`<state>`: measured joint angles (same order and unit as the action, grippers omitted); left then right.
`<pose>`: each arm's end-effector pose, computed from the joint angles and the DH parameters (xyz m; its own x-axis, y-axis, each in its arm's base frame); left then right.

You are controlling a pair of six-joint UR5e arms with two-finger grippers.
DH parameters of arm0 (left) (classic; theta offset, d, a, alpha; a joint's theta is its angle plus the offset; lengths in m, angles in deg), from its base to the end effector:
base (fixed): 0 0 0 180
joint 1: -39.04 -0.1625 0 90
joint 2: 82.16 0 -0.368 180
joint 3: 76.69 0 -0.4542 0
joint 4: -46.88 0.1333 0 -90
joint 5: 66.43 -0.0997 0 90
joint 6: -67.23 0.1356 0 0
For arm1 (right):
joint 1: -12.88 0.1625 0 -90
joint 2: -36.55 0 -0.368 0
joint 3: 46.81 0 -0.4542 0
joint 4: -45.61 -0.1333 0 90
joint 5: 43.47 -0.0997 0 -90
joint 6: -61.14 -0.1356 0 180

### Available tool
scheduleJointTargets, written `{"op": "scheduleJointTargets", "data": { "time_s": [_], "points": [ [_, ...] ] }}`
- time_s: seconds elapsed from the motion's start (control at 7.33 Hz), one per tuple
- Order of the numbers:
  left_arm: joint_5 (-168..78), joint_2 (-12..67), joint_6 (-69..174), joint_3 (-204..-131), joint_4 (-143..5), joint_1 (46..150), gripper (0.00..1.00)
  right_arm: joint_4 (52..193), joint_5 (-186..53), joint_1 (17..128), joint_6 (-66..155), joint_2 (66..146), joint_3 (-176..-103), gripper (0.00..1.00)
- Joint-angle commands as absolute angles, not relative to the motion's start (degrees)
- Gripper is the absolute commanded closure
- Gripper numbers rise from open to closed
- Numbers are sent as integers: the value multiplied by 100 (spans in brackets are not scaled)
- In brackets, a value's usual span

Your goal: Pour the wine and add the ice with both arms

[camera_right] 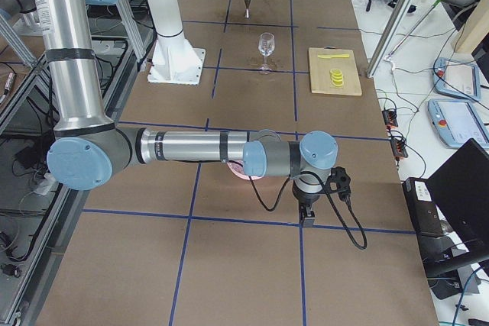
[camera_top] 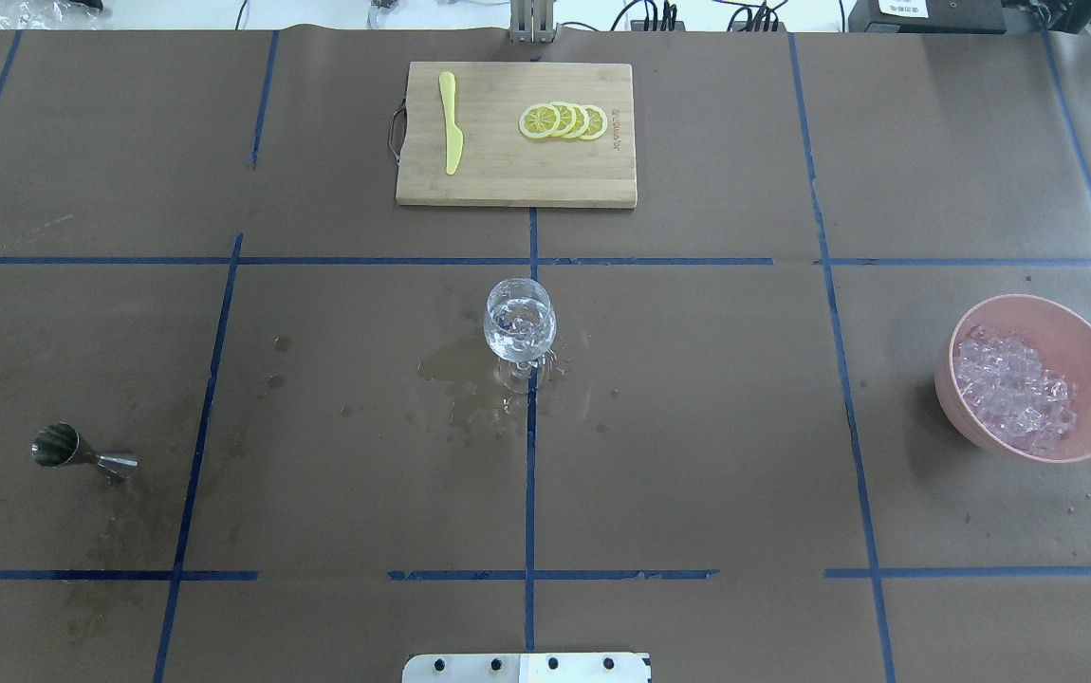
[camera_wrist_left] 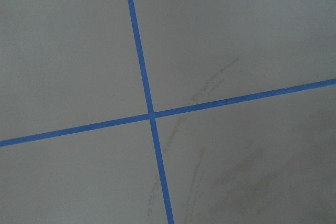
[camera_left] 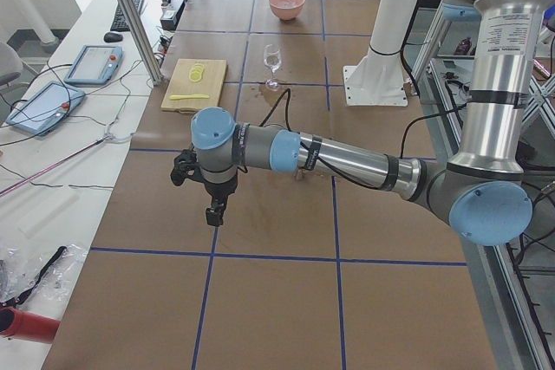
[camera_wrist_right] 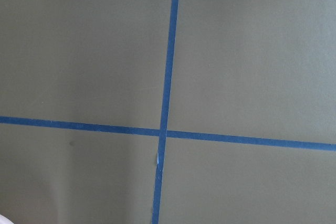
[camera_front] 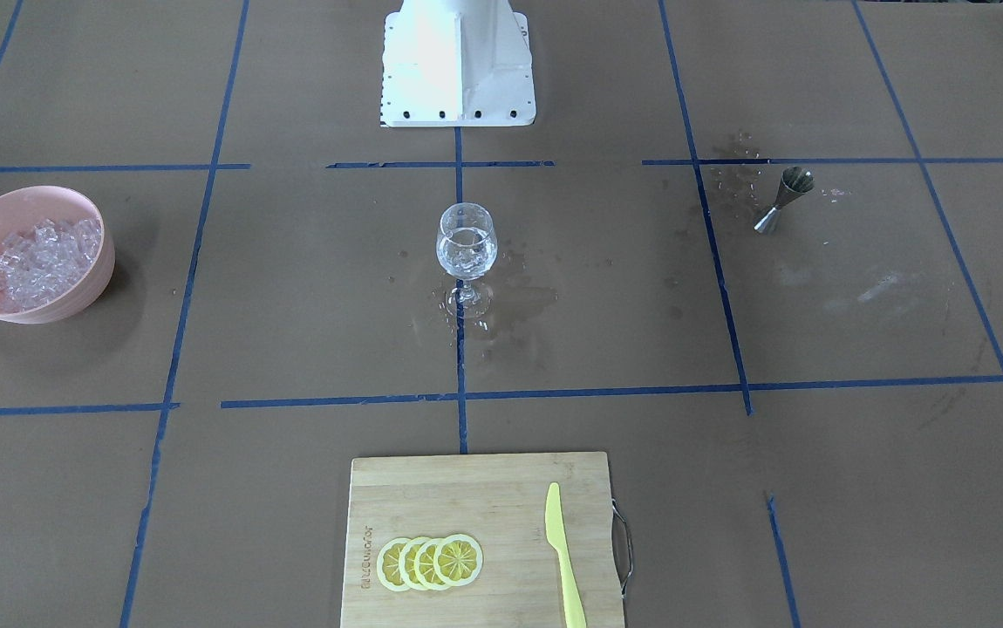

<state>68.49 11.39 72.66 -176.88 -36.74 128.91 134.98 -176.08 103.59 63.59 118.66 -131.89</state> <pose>-0.0362 -0.5753 0.5044 0.7045 0.1855 -0.6850 -0.0692 0.9786 0.1938 0.0491 -0.6093 0.5968 0.7363 -0.0760 0.6724 0.0191 0.9956 0.0916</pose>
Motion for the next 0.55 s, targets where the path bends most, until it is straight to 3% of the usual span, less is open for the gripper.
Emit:
{"op": "scheduleJointTargets", "data": {
  "time_s": [0.0, 0.41],
  "points": [
    [6883, 961, 7294, -17654, -3749, 12904, 0, 13474, -17618, 10358, 6360, 11846, -13154, 0],
    [7156, 811, 7268, -17602, -4275, 12895, 0, 13359, -18031, 10279, 6430, 11907, -13075, 0]
  ]
}}
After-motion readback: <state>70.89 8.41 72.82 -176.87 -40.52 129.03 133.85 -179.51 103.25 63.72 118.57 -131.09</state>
